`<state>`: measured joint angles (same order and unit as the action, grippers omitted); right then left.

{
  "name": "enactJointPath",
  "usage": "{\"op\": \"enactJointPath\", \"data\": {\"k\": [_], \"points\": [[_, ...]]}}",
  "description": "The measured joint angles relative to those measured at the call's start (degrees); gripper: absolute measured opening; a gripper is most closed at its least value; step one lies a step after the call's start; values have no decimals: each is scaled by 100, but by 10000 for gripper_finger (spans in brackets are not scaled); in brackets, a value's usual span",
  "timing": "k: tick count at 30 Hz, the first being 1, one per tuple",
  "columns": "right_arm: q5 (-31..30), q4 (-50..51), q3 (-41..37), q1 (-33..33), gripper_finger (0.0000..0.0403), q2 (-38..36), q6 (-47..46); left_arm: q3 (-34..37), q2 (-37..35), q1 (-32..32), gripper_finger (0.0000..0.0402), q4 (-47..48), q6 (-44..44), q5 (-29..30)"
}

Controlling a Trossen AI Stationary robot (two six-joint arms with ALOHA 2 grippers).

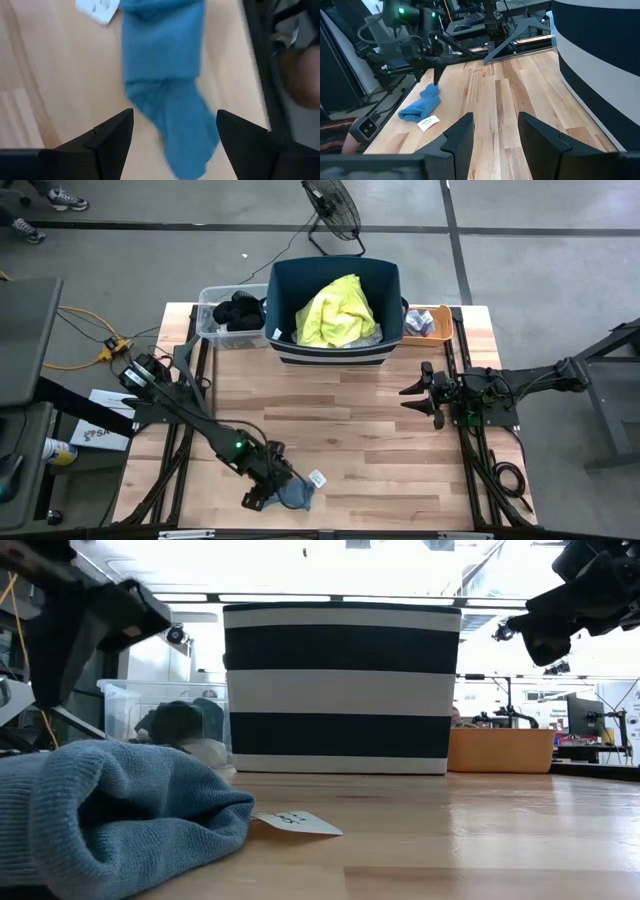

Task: Pick & Place Cloths
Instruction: Put the blue sock into the yellow bin

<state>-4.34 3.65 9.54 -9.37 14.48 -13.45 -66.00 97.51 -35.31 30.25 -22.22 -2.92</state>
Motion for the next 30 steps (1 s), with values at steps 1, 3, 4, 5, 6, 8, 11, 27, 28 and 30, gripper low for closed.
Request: {"op": "enactJointPath", "data": {"k": [1, 3, 4, 5, 6, 8, 11, 27, 28, 30], "points": [[2, -1, 1, 0, 146, -2, 0, 3, 30, -6, 281, 52, 35, 1], [0, 1, 2, 0, 146, 2, 0, 11, 94, -56, 281, 1, 136, -12], [-2, 5, 2, 0, 146, 4, 0, 6, 129, -88, 281, -35, 193, 3], [0, -1, 2, 0, 146, 2, 0, 2, 163, -138, 281, -30, 305, 30], [4, 0, 2, 0, 146, 4, 0, 4, 199, -183, 281, -32, 446, 46], [14, 2, 2, 0, 146, 4, 0, 4, 283, -276, 281, -106, 825, 189], [8, 5, 2, 0, 146, 7, 0, 11, 298, -426, 281, -77, 1364, 613], [2, 2, 2, 0, 146, 7, 0, 5, 555, -560, 281, -975, 2842, 1443], [6, 8, 4, 0, 146, 7, 0, 13, 601, -560, 281, -976, 2850, 1420], [1, 35, 4, 0, 146, 9, 0, -21, 734, -560, 281, -1140, 2844, 1364]]}}
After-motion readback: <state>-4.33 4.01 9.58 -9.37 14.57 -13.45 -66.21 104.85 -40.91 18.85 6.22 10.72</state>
